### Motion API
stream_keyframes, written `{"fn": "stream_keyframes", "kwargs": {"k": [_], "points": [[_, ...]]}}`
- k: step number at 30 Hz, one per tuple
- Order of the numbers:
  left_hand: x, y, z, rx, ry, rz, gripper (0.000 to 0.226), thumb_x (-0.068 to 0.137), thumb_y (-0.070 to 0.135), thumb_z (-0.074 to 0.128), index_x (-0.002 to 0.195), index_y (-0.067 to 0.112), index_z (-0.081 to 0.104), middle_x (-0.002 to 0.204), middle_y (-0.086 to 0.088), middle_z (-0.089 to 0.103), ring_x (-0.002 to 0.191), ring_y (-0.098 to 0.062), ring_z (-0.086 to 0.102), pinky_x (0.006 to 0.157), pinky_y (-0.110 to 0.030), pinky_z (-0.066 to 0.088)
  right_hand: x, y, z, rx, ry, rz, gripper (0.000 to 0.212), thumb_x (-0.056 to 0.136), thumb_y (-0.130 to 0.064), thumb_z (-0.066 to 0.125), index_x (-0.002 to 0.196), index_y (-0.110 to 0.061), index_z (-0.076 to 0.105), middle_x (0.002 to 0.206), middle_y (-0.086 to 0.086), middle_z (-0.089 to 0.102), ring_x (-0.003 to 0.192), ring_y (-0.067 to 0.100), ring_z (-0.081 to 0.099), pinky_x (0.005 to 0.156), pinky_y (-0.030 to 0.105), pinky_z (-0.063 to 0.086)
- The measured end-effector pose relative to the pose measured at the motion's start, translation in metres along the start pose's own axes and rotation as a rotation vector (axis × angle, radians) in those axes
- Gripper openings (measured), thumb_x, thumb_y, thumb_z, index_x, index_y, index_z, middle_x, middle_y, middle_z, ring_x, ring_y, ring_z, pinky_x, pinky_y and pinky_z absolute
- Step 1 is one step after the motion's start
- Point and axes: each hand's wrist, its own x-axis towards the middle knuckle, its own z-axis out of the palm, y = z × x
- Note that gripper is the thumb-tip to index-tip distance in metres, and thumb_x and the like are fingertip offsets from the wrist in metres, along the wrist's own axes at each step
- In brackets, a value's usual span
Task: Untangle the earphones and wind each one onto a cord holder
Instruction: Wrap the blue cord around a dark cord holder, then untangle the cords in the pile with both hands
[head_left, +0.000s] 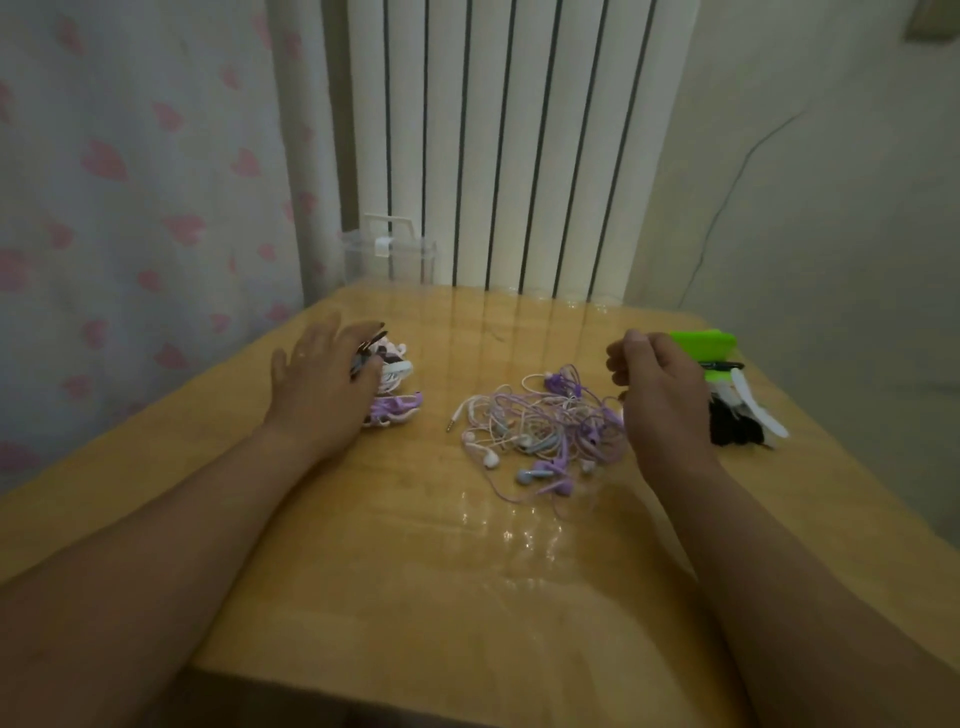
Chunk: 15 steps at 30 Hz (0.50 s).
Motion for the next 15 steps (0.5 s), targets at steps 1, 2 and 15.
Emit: {"fn": "stream_keyframes", "kwargs": {"k": [1, 2, 15], "points": [[0.000, 0.004, -0.005, -0.027, 0.079, 0.028, 0.040, 0.105, 0.033, 0.052, 0.145, 0.032, 0.053, 0.160, -0.007, 0.042, 0.151, -0.027, 0.033, 0.122, -0.061, 0.021, 0.000, -0.001, -0.001, 0.013, 0.008, 0.010, 0.031, 0.108, -0.031, 0.048, 0.091, -0.017, 0.070, 0.087, -0.004, 0.069, 0.080, 0.005, 0.061, 0.070, 0.027, 0.045], [0.001, 0.013, -0.010, -0.064, 0.154, 0.064, 0.040, 0.103, 0.028, 0.055, 0.143, 0.027, 0.055, 0.158, -0.007, 0.043, 0.150, -0.028, 0.035, 0.122, -0.060, 0.023, 0.001, -0.004, -0.005, 0.034, 0.021, 0.025, 0.032, 0.109, -0.030, 0.047, 0.091, -0.017, 0.069, 0.088, -0.003, 0.069, 0.080, 0.006, 0.061, 0.070, 0.026, 0.045], [-0.005, 0.134, 0.026, 0.057, -0.377, 0.642, 0.052, 0.098, 0.035, 0.061, 0.148, 0.045, 0.051, 0.160, 0.012, 0.038, 0.150, -0.016, 0.027, 0.119, -0.045, 0.025, 0.034, -0.023, -0.010, -0.130, -0.384, 0.241, 0.016, 0.102, -0.012, 0.058, 0.098, -0.011, 0.073, 0.084, 0.007, 0.071, 0.071, 0.017, 0.061, 0.063, 0.029, 0.045]]}}
